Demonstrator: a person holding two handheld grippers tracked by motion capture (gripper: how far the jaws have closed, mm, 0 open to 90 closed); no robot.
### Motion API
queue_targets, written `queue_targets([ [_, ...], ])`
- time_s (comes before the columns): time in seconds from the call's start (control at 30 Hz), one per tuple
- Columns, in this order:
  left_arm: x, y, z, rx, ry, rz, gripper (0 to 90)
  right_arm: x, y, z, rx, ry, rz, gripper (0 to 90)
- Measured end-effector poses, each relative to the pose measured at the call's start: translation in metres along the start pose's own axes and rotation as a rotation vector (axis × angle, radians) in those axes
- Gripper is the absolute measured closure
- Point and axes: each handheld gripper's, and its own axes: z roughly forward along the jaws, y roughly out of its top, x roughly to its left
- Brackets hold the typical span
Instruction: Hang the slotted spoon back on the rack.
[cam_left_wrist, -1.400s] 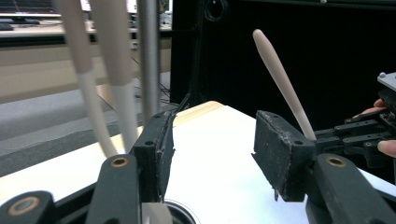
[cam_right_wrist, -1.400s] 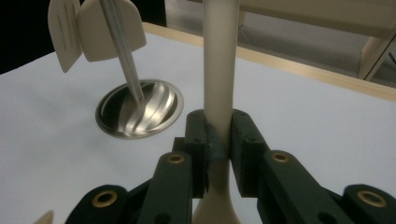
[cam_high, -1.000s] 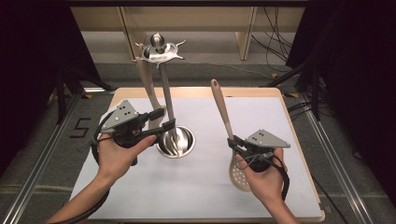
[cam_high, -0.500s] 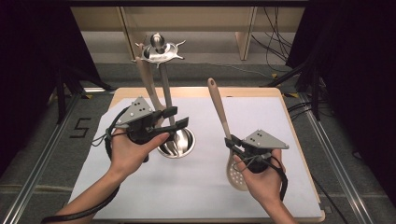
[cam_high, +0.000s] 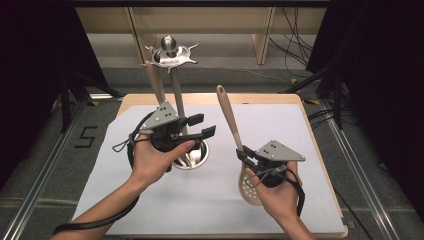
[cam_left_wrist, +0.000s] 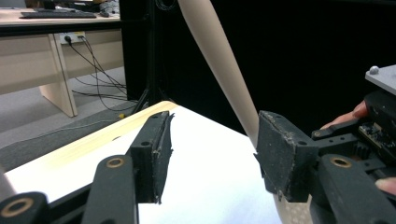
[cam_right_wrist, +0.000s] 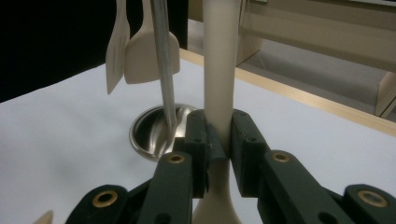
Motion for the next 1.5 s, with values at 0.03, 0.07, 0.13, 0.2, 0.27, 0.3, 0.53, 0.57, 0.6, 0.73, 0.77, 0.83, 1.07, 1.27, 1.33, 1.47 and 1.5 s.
queue_targets([
  [0.03, -0.001, 0.0, 0.001, 0.001, -0.002, 0.0, 44.5, 0.0, 0.0, 0.0, -0.002, -0.001, -0.006, 79.2],
  [0.07, -0.001, 0.0, 0.003, 0.001, -0.004, -0.003, 44.4, 0.0, 0.001, 0.0, -0.004, -0.003, -0.013, 79.2],
  [0.13, -0.002, -0.001, 0.006, 0.007, -0.02, -0.006, 44.4, 0.004, 0.001, -0.001, 0.003, 0.003, 0.0, 79.2],
  [0.2, -0.002, -0.002, 0.008, 0.006, -0.036, -0.015, 44.4, 0.005, 0.001, 0.0, -0.007, 0.021, 0.005, 79.2],
  [0.27, -0.004, -0.003, 0.01, 0.013, -0.032, -0.023, 44.3, 0.005, 0.002, 0.001, -0.005, 0.019, -0.018, 79.2],
  [0.3, -0.006, -0.003, 0.011, 0.014, -0.033, -0.038, 44.2, 0.006, 0.002, 0.002, -0.002, 0.029, -0.025, 79.2],
  [0.53, -0.007, -0.001, 0.017, 0.009, -0.055, -0.032, 44.6, 0.01, 0.002, 0.003, -0.002, 0.031, -0.018, 79.2],
  [0.57, -0.008, 0.0, 0.018, 0.008, -0.073, -0.041, 46.0, 0.012, 0.002, 0.003, -0.002, 0.04, -0.01, 79.2],
  [0.6, -0.008, 0.0, 0.018, 0.008, -0.073, -0.041, 46.4, 0.012, 0.002, 0.003, -0.002, 0.04, -0.01, 79.2],
  [0.73, -0.009, 0.001, 0.021, 0.008, -0.082, -0.05, 47.3, 0.014, 0.001, 0.003, -0.011, 0.054, -0.022, 79.2],
  [0.77, -0.01, 0.001, 0.022, 0.01, -0.085, -0.053, 47.3, 0.014, 0.001, 0.003, -0.011, 0.054, -0.022, 79.2],
  [0.83, -0.011, 0.001, 0.023, 0.013, -0.087, -0.052, 48.7, 0.016, 0.001, 0.003, -0.004, 0.048, -0.002, 79.2],
  [1.07, -0.013, 0.003, 0.022, -0.015, -0.089, -0.016, 63.4, 0.018, 0.001, 0.006, -0.019, 0.058, -0.02, 79.1],
  [1.27, -0.019, 0.005, 0.017, -0.039, -0.163, -0.018, 72.2, 0.019, 0.001, 0.006, -0.012, 0.082, -0.045, 78.9],
  [1.33, -0.023, 0.006, 0.015, -0.042, -0.173, 0.009, 73.6, 0.019, 0.001, 0.008, -0.028, 0.087, -0.065, 78.6],
  [1.47, -0.024, 0.007, 0.013, -0.034, -0.175, 0.024, 74.1, 0.017, 0.002, 0.009, -0.053, 0.111, -0.099, 75.0],
  [1.5, -0.023, 0.007, 0.013, -0.029, -0.177, 0.032, 74.1, 0.018, 0.002, 0.009, -0.063, 0.118, -0.094, 72.5],
])
